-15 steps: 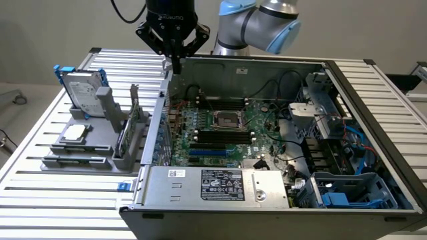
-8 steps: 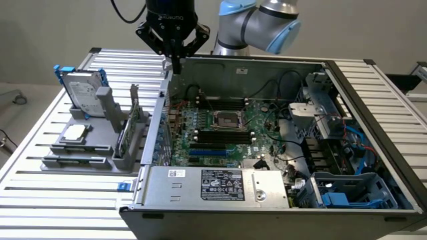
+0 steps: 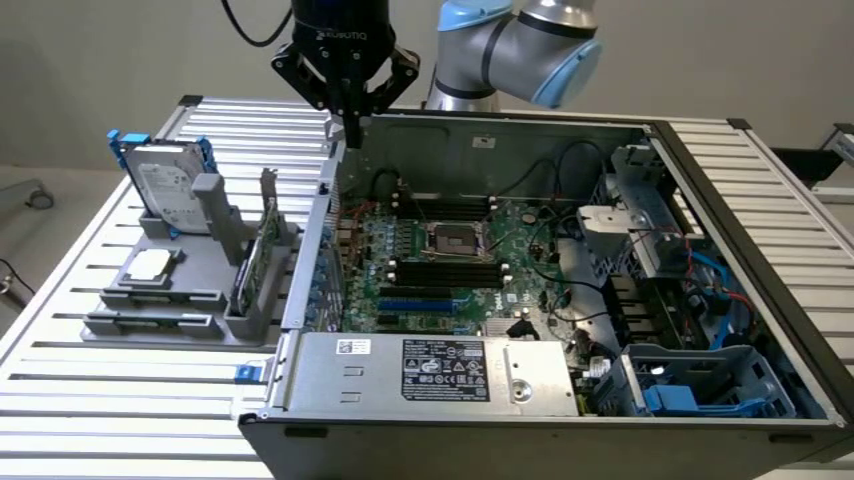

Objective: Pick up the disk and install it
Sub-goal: 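Reach for the disk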

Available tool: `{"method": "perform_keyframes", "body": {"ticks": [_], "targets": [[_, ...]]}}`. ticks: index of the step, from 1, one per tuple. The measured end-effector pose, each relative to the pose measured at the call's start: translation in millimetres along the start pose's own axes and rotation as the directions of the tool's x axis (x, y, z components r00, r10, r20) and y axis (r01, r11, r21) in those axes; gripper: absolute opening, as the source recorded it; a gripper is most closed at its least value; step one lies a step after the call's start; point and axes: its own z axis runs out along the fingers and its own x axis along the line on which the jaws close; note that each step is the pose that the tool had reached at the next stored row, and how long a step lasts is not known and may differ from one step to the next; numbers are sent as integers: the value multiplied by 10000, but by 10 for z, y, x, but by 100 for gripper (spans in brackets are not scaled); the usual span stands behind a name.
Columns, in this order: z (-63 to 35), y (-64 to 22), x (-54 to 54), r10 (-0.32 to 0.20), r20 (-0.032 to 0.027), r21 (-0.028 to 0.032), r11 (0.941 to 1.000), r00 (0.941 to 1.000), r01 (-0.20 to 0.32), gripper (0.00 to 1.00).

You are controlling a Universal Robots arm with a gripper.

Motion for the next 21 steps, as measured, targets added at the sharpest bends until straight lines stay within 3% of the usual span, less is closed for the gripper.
{"method": "perform_keyframes", "body": {"ticks": [11, 21], "targets": [[18, 228, 489, 0, 1, 5, 10000, 10000, 0, 11], [46, 286, 951, 0, -5, 5, 10000, 10000, 0, 11]]}}
